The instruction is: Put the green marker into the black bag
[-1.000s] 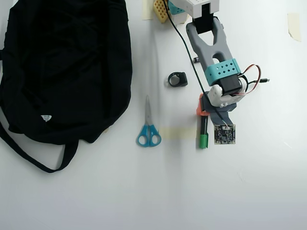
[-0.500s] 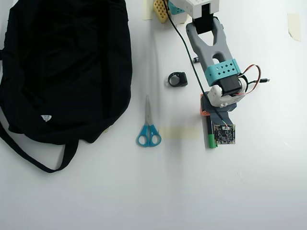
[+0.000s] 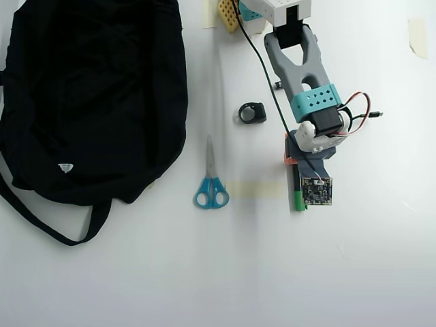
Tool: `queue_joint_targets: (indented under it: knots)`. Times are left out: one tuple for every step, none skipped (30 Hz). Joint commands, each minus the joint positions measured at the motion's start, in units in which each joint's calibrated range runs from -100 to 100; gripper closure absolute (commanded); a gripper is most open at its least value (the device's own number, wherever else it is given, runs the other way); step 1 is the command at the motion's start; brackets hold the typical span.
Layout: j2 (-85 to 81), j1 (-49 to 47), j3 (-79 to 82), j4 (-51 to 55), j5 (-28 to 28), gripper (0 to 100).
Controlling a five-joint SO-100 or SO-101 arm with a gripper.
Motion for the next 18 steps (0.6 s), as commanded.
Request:
queue_joint_targets:
  knots:
    - [-1.56, 0.38, -4.53, 5.03, 0.36, 98]
    - [-1.56, 0.31, -5.69, 6.33, 0.52, 98]
    - [-1.56, 0.31, -6.95, 7.79, 0.52, 98]
    - [-1.56, 0.31, -8.12, 9.08, 0.52, 98]
    - [-1.56, 0.31, -9.29, 10.03, 0.52, 98]
    - [-1.56, 0.31, -10.1, 10.72, 0.52, 98]
    - [-1.56, 0.31, -10.82, 11.24, 0.57, 98]
    - [-1.56, 0.31, -11.35, 11.41, 0.57, 98]
    - [-1.64, 0.31, -12.07, 11.84, 0.57, 98]
    - [-1.64, 0.31, -12.97, 12.61, 0.57, 98]
    - [-1.64, 0.31, -14.14, 13.47, 0.57, 98]
    - [-1.64, 0.31, -15.13, 14.16, 0.57, 98]
    - [-1.64, 0.31, -16.12, 14.51, 0.57, 98]
    - [-1.72, 0.31, -17.01, 14.77, 0.62, 98]
    - [-1.89, 0.23, -17.82, 14.85, 0.83, 98]
    - [-2.47, 0.08, -18.27, 14.85, 1.36, 98]
    - [-3.55, -0.14, -18.18, 14.85, 1.73, 98]
    - [-4.46, -0.22, -17.55, 14.85, 1.73, 98]
